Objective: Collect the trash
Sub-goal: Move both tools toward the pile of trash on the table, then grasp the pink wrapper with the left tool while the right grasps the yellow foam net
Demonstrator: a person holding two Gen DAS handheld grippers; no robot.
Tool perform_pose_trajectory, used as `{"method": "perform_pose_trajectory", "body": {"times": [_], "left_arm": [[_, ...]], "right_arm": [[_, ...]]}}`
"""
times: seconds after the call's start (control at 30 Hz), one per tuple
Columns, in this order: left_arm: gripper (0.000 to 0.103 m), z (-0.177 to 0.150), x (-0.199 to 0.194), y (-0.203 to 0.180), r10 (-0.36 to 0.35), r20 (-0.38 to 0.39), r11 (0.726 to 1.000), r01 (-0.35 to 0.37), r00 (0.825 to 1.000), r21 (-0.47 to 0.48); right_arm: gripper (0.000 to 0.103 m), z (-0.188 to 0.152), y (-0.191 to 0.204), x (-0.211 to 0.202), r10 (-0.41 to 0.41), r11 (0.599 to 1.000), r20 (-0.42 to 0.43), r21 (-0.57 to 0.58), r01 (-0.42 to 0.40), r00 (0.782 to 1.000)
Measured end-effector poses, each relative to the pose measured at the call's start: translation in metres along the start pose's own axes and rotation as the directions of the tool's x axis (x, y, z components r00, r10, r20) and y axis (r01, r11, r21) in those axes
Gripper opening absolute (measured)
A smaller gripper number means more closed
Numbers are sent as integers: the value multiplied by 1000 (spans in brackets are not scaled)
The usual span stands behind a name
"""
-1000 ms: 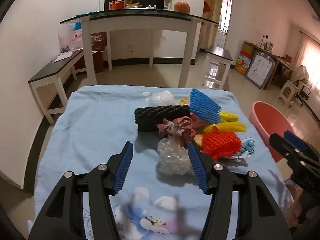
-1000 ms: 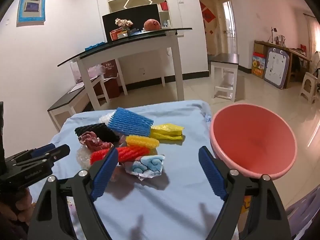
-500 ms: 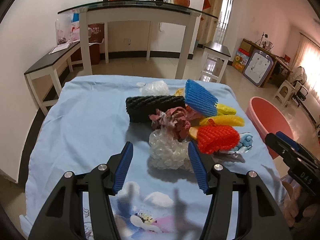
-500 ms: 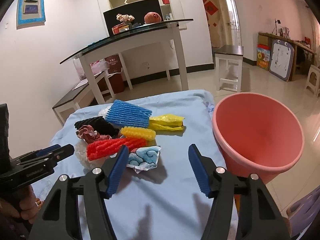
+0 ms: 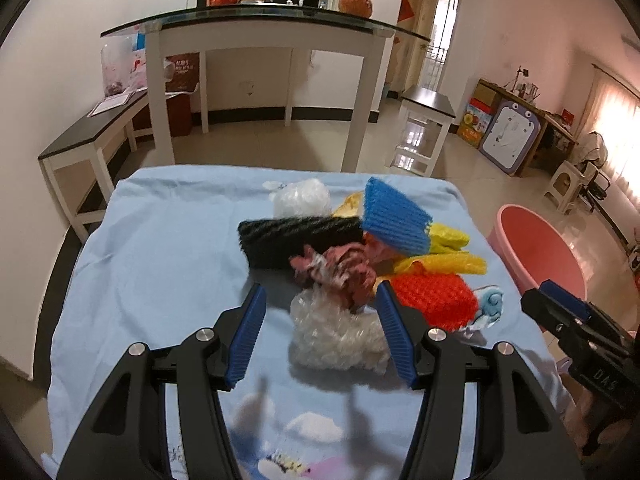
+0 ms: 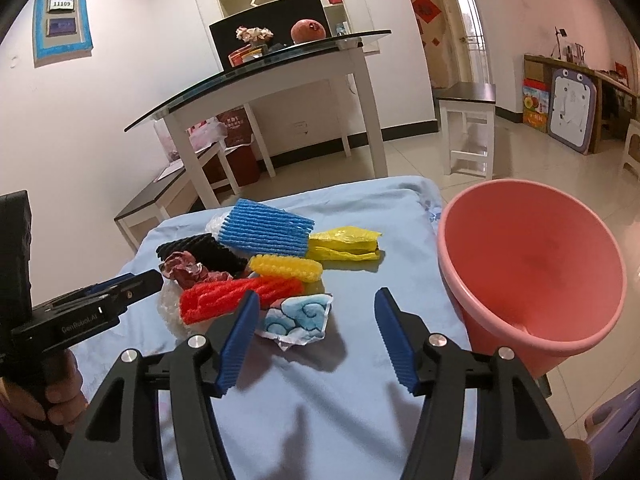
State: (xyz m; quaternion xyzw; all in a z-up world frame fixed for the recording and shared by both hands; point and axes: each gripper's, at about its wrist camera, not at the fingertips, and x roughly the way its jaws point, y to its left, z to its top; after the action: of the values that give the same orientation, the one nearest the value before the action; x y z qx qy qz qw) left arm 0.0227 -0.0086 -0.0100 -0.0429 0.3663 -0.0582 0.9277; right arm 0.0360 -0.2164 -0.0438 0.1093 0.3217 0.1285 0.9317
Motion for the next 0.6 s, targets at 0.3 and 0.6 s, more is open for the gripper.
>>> {"method": "perform_pose_trajectory", "body": {"times": [0.3, 0.6], "left_arm": [[40, 15, 22, -2, -6, -7, 1000, 6, 1000, 6], [22, 16, 33, -4, -34, -6, 999, 34, 999, 29]], "right_arm": [[59, 9, -3, 10, 23, 1000, -13, 4, -23, 1000], [63, 29, 3, 41, 132, 991, -94, 38, -129, 987]]}}
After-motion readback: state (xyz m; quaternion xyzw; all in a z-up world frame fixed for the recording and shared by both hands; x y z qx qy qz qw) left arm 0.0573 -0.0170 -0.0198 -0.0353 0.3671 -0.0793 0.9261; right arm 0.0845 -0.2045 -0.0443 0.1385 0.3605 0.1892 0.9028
